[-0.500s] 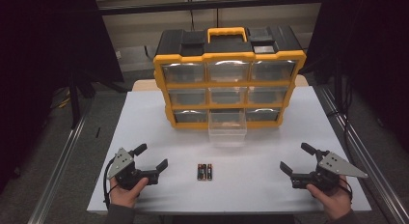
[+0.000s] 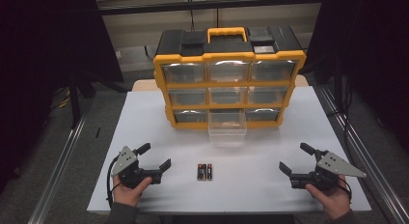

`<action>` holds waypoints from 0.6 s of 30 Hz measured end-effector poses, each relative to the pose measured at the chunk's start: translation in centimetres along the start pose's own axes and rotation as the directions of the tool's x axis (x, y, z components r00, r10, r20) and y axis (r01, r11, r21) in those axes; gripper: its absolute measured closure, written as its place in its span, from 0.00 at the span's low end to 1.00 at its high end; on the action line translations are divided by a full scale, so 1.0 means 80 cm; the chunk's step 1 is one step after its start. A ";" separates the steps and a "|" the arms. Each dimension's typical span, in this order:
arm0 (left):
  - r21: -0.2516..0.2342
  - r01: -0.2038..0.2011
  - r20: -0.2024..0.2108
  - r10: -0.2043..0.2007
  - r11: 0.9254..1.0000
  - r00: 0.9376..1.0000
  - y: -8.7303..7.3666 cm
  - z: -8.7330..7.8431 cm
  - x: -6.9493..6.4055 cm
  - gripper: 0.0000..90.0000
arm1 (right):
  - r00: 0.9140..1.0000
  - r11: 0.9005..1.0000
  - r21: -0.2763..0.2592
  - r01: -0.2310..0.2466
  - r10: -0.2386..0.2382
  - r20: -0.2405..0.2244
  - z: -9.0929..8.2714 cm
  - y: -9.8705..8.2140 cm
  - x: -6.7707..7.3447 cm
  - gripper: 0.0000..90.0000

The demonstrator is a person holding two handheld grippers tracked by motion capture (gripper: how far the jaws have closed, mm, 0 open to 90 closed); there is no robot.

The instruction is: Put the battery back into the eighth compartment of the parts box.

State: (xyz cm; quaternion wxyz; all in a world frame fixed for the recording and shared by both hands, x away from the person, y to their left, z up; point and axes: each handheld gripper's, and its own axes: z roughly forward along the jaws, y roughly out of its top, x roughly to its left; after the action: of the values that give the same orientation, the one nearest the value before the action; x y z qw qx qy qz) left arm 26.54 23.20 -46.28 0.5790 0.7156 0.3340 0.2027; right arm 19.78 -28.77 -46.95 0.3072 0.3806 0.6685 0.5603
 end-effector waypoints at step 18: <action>0.178 0.018 0.059 -0.029 0.984 0.998 0.008 0.037 -0.033 0.07 | 1.000 1.000 -0.008 -0.004 0.004 -0.011 0.002 0.001 0.001 0.01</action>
State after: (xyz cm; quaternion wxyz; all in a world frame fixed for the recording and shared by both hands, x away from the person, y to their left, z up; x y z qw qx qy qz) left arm 26.89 19.16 -46.13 0.5254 0.7661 0.3413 0.1434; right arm 19.86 -28.62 -46.88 0.3040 0.3777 0.6670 0.5657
